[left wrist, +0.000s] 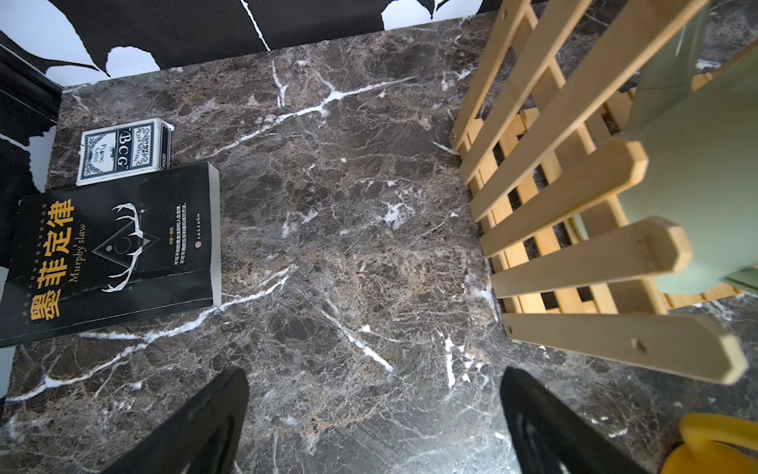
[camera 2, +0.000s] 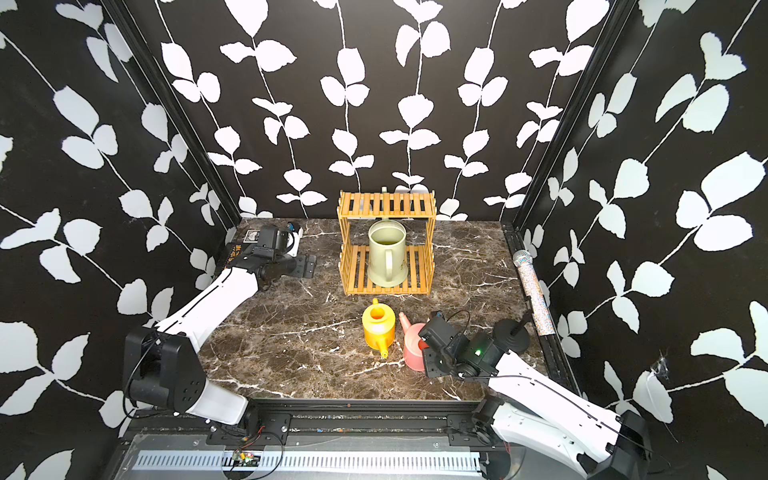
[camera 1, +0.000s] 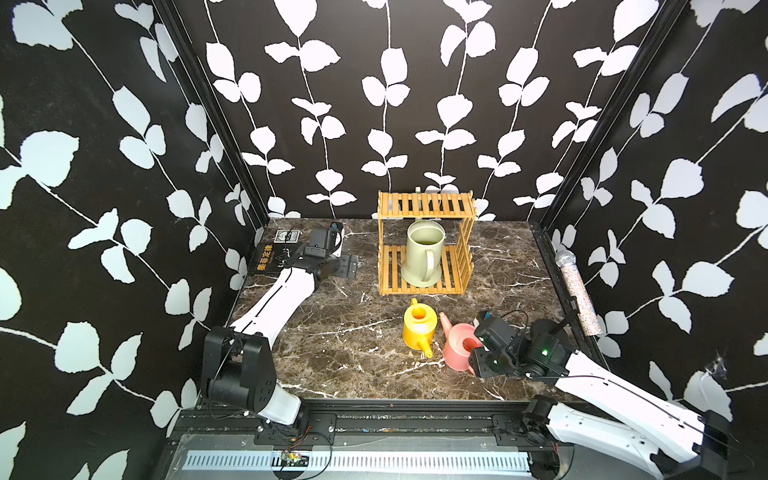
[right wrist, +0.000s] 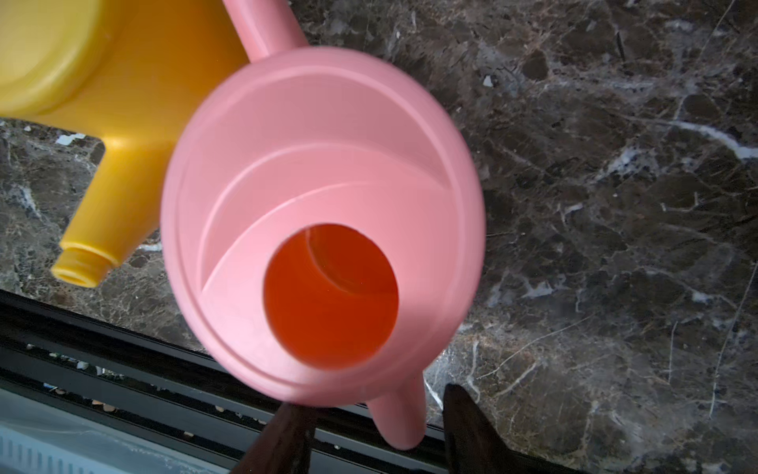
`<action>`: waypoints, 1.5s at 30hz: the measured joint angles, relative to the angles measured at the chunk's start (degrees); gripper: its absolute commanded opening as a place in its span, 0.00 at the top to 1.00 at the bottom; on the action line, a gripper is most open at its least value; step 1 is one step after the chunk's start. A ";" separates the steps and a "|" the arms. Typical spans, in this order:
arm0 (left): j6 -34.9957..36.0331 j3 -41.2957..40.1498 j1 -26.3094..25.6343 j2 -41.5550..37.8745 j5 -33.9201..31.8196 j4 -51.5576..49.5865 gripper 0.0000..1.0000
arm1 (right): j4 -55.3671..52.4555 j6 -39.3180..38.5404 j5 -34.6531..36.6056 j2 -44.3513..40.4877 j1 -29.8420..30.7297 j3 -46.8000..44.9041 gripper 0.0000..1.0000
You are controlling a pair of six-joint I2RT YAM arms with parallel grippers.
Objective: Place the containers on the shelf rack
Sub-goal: Pick up the spray bottle from the center of the board.
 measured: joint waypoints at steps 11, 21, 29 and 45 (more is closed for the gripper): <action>-0.15 -0.20 0.48 -0.70 0.94 0.26 0.02 | 4.04 2.08 2.60 0.68 0.63 -2.71 0.64; -0.35 -0.79 1.16 -0.92 1.16 0.74 0.02 | 8.37 2.03 3.08 3.26 0.87 -3.17 0.72; -0.55 -1.07 1.70 -1.57 1.38 1.20 0.02 | 10.08 1.38 3.15 4.46 0.98 -3.23 0.80; -0.98 -1.07 1.70 -1.60 2.03 1.44 0.01 | 5.25 0.04 4.66 2.12 0.98 -1.01 1.00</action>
